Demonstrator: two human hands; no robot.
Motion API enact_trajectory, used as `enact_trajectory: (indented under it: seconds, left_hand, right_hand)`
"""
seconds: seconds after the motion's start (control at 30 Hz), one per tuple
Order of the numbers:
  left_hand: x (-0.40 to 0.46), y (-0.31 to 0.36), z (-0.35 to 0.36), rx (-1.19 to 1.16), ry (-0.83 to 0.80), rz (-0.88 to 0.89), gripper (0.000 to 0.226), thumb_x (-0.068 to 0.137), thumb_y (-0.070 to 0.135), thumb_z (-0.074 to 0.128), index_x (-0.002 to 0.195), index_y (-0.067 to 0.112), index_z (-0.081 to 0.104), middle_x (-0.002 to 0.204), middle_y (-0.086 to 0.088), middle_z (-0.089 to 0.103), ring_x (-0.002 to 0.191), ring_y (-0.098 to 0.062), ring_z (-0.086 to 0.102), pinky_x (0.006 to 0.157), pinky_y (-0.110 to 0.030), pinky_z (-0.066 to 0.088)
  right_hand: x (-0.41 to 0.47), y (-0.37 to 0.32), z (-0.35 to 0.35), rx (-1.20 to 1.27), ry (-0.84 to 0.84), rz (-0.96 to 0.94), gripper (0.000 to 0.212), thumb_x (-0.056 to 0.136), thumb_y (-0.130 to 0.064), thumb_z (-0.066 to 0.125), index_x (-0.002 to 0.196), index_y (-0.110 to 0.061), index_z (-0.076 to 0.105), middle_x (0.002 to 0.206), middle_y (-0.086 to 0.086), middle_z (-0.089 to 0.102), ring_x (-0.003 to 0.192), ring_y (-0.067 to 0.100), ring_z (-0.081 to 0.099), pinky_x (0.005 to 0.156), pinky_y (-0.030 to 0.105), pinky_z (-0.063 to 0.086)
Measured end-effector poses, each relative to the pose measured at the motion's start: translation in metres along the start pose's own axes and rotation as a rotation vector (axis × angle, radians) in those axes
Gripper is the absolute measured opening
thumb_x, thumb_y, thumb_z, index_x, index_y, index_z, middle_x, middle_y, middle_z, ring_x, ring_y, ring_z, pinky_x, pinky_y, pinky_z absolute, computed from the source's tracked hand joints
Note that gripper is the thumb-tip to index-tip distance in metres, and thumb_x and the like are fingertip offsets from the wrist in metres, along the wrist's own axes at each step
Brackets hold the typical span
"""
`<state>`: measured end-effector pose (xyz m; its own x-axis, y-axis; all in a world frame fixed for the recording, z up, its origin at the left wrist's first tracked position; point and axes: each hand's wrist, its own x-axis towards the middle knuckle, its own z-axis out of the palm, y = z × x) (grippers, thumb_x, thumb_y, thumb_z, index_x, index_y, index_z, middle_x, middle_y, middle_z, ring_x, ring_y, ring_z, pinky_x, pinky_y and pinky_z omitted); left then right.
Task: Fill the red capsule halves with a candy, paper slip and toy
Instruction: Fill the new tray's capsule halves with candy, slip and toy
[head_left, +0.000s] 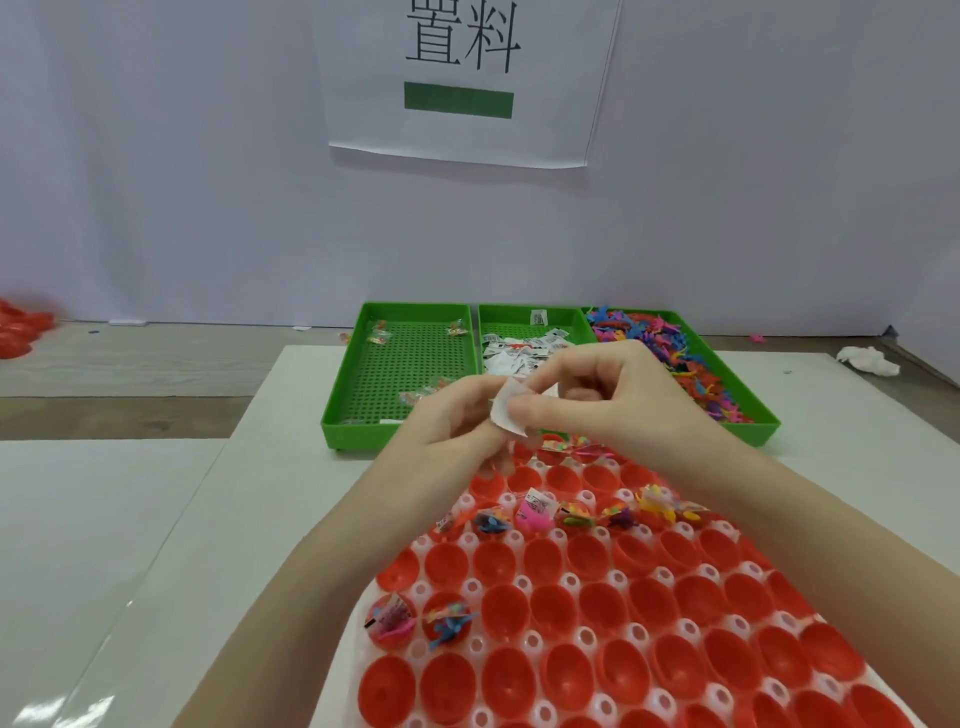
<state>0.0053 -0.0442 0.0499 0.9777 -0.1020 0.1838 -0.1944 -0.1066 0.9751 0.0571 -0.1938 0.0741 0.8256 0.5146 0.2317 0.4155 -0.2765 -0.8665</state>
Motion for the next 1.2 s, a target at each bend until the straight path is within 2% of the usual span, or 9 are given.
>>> enact_trajectory:
  seconds: [0.3,0.5,0.6,0.7,0.83,0.93,1.0,1.07,1.2]
  left_hand:
    - [-0.013,0.003,0.004,0.029,-0.019,0.078,0.02,0.093,0.013,0.044,0.101,0.014,0.062,0.056,0.014,0.057,0.055,0.002,0.052,0.058,-0.011,0.045]
    - [-0.016,0.007,0.005,-0.031,-0.051,0.096,0.022,0.087,0.018,0.048,0.103,0.013,0.062,0.059,0.013,0.063,0.053,0.001,0.052,0.059,-0.012,0.048]
    - [-0.017,0.008,0.005,-0.057,-0.04,0.095,0.022,0.091,0.009,0.047,0.107,0.016,0.06,0.055,0.011,0.061,0.052,0.001,0.052,0.059,-0.014,0.048]
    - [-0.017,0.008,0.005,-0.06,0.018,0.075,0.022,0.093,0.004,0.046,0.104,0.017,0.06,0.052,0.011,0.062,0.049,0.001,0.053,0.056,-0.011,0.047]
    - [-0.017,0.009,0.007,-0.048,0.042,0.057,0.018,0.093,0.004,0.048,0.103,0.01,0.062,0.055,0.01,0.063,0.049,0.001,0.052,0.054,-0.011,0.046]
    - [-0.018,0.01,0.012,-0.064,0.063,0.054,0.017,0.092,0.007,0.05,0.102,0.006,0.064,0.058,0.008,0.064,0.05,-0.001,0.052,0.054,-0.011,0.045]
    - [-0.019,0.011,0.016,-0.089,0.071,0.056,0.015,0.091,0.01,0.052,0.099,0.007,0.065,0.063,0.004,0.065,0.05,-0.004,0.052,0.054,-0.013,0.045]
    - [-0.02,0.012,0.019,-0.099,0.061,0.071,0.014,0.091,0.011,0.052,0.096,0.009,0.066,0.061,0.005,0.064,0.049,-0.004,0.052,0.054,-0.013,0.045]
    - [-0.022,0.016,0.021,-0.103,0.005,0.112,0.016,0.091,0.009,0.053,0.1,0.007,0.066,0.056,0.007,0.063,0.047,-0.002,0.052,0.054,-0.012,0.046]
  right_hand:
    - [-0.017,-0.004,0.008,-0.119,0.12,-0.099,0.005,0.072,-0.023,0.073,0.07,-0.025,0.069,0.048,-0.01,0.025,0.047,0.005,0.025,0.049,0.018,0.024]
    - [-0.025,-0.009,0.005,0.082,0.061,0.017,0.013,0.072,-0.024,0.073,0.081,-0.015,0.072,0.056,0.006,0.03,0.057,0.019,0.031,0.052,0.018,0.03]
    - [-0.029,-0.012,0.003,0.171,0.025,0.07,0.019,0.08,-0.03,0.063,0.089,-0.016,0.071,0.058,0.002,0.044,0.054,0.014,0.035,0.051,0.017,0.032]
    - [-0.029,-0.011,-0.001,0.496,0.016,0.124,0.028,0.095,-0.011,0.037,0.105,-0.012,0.063,0.056,-0.008,0.042,0.049,0.006,0.034,0.046,0.017,0.036]
    - [-0.033,-0.011,-0.003,0.665,0.049,0.064,0.036,0.092,0.002,0.031,0.116,-0.011,0.055,0.059,-0.002,0.055,0.054,0.008,0.052,0.057,0.019,0.049]
    - [-0.035,-0.013,-0.001,0.583,0.08,0.009,0.034,0.088,-0.011,0.044,0.12,-0.019,0.049,0.08,-0.003,0.072,0.079,0.008,0.066,0.077,0.021,0.053]
    - [-0.038,-0.015,0.001,0.482,0.076,0.01,0.048,0.078,-0.026,0.048,0.126,-0.026,0.043,0.101,-0.01,0.071,0.106,0.004,0.061,0.096,0.029,0.044]
    - [-0.04,-0.017,0.004,0.46,0.039,0.038,0.059,0.074,-0.033,0.049,0.132,-0.03,0.038,0.112,-0.019,0.066,0.119,-0.002,0.05,0.102,0.034,0.034]
    - [-0.044,-0.018,0.01,0.505,-0.032,0.084,0.056,0.075,-0.034,0.05,0.13,-0.037,0.038,0.119,-0.029,0.059,0.112,-0.011,0.052,0.097,0.034,0.037]
